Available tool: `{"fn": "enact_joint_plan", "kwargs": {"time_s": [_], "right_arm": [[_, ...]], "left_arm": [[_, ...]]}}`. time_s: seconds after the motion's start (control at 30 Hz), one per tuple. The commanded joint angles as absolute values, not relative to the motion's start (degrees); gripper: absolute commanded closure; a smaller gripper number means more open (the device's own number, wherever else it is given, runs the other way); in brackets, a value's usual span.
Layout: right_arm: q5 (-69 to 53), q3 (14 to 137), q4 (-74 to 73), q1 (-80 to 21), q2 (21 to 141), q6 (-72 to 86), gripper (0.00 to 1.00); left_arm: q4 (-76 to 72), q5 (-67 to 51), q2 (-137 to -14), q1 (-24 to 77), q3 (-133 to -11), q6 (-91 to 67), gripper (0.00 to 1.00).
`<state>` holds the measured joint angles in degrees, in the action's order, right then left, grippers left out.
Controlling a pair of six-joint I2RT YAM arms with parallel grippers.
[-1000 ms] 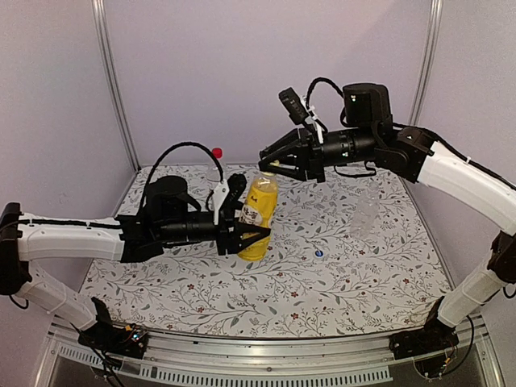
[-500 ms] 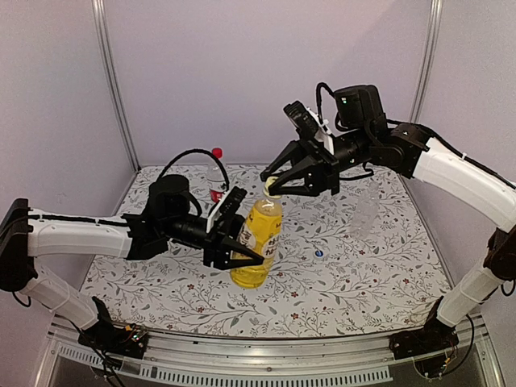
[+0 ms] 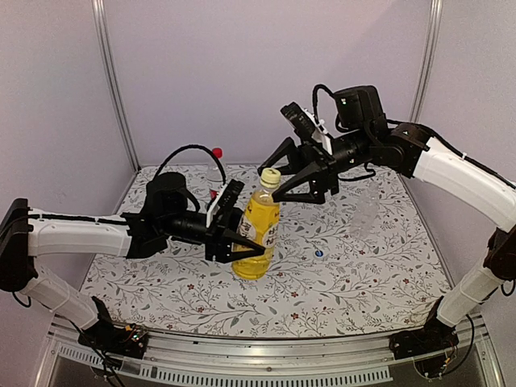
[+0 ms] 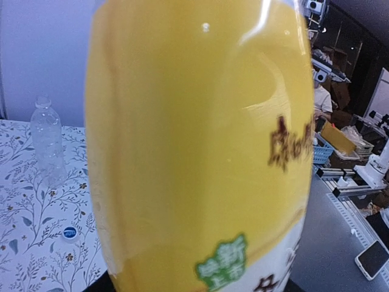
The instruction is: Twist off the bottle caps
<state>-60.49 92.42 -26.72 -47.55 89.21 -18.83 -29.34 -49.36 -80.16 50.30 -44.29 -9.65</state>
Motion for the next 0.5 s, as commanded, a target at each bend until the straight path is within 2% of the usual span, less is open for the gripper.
{"fn": "enact_joint_plan", "kwargs": {"time_s": [0.0, 0.1, 0.23, 0.47], "right_arm": [[-51.8, 93.1, -24.3, -47.2, 87.4, -14.8, 0.21], [-44.7, 92.9, -21.5, -46.9, 86.0, -9.7, 0.15], [-33.1, 92.8, -17.2, -46.8, 84.2, 0.1, 0.14], [-17.9, 91.6, -12.5, -47.1, 83.6, 13.3, 0.14]], "left_arm": [[-30.9, -46.4, -79.6, 49.3, -44.1, -9.2, 0.49], [-30.6, -42.8, -78.8, 49.2, -43.5, -9.0, 0.49], [-29.3, -32.6, -77.7, 49.6, -43.3, -8.9, 0.48], [-28.1, -6.8, -77.3, 54.1, -43.8, -9.2, 0.48]]}}
